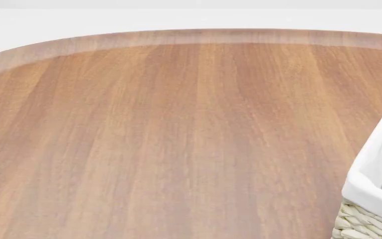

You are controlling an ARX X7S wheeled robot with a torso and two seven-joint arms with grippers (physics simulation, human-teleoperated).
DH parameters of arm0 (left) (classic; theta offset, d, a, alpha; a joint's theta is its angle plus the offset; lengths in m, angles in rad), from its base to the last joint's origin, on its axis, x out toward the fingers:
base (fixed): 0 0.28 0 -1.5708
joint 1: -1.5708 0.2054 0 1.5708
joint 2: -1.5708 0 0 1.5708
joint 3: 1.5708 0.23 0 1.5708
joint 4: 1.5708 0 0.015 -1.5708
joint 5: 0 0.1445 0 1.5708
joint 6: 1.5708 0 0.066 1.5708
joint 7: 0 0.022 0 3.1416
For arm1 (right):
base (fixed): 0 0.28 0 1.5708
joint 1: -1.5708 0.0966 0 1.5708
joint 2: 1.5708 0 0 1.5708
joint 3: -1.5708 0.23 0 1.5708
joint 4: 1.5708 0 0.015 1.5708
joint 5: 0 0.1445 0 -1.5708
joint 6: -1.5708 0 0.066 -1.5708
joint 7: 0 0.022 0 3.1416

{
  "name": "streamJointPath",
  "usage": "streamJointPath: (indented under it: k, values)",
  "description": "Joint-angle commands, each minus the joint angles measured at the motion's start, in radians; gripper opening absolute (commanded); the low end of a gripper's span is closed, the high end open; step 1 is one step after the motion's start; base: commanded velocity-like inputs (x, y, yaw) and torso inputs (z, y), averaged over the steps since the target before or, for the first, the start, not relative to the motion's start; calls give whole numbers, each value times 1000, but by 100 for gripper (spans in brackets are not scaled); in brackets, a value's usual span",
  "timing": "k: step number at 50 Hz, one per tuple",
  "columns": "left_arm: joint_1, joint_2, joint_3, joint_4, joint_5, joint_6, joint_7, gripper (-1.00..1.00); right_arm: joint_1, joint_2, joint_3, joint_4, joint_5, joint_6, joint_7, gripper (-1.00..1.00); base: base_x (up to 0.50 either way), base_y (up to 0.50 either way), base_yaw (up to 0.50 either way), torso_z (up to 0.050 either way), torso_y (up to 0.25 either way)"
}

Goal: Pick up the ketchup, and put it in the basket.

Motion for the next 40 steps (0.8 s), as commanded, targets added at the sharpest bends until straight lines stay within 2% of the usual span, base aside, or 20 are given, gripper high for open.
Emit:
streamJointPath:
  k: [1, 10, 27, 40]
  values:
    - [16, -3, -4, 5, -3, 13, -2, 100, -23, -4, 19, 144, -52, -70, -14, -100, 0, 0, 0, 0, 0]
    - [28, -3, 0, 7, 5, 25, 0, 100, -62, -22, 23, 188, -59, -105, -23, -100, 0, 0, 0, 0, 0]
    - [39, -13, -8, 22, -2, 30, -10, 100, -54, -61, -18, 415, -137, -253, -47, -100, 0, 0, 0, 0, 1]
    - [39, -15, -2, 18, -5, 33, -11, 100, -47, -55, -29, 450, -159, -246, -24, -100, 0, 0, 0, 0, 1]
